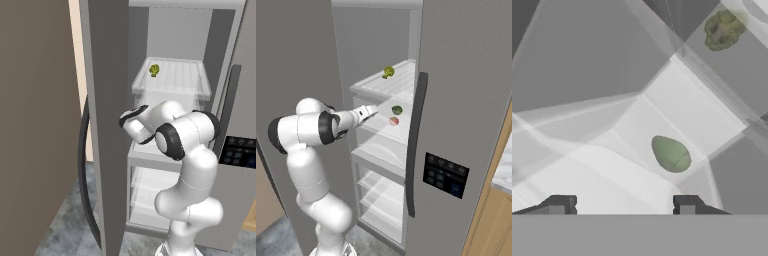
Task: Place the avocado and tomato inside the fridge drawer. Close the drawer after placing the vegetables.
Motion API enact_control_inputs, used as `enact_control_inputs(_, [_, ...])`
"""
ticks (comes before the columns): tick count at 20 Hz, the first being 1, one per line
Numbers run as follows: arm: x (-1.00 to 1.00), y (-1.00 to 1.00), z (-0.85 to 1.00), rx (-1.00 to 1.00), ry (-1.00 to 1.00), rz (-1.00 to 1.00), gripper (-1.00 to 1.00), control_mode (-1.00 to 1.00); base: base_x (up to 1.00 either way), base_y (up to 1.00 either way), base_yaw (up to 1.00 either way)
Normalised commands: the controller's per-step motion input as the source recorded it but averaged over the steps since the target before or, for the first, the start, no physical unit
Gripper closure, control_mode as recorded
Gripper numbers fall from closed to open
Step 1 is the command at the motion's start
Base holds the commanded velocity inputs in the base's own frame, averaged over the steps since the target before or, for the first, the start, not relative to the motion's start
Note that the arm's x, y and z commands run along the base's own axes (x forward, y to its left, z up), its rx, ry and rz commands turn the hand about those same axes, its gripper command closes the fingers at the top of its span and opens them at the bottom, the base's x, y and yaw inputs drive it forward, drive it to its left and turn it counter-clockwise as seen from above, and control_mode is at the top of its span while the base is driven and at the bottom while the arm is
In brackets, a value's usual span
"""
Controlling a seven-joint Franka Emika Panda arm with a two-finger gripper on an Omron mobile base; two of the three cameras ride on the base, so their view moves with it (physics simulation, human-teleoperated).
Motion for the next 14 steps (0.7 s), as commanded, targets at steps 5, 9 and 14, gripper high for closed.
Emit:
enact_control_inputs(5, [0.0, -0.08, 0.07, 0.0, -0.06, 0.0, -1.0, -1.0, 0.0, 0.0, 0.0])
enact_control_inputs(9, [0.0, -0.08, 0.25, 0.0, 0.0, 0.0, -1.0, -1.0, 0.0, 0.0, 0.0])
enact_control_inputs(14, [0.1, -0.34, 0.23, 0.0, -0.02, 0.01, -1.0, -1.0, 0.0, 0.0, 0.0])
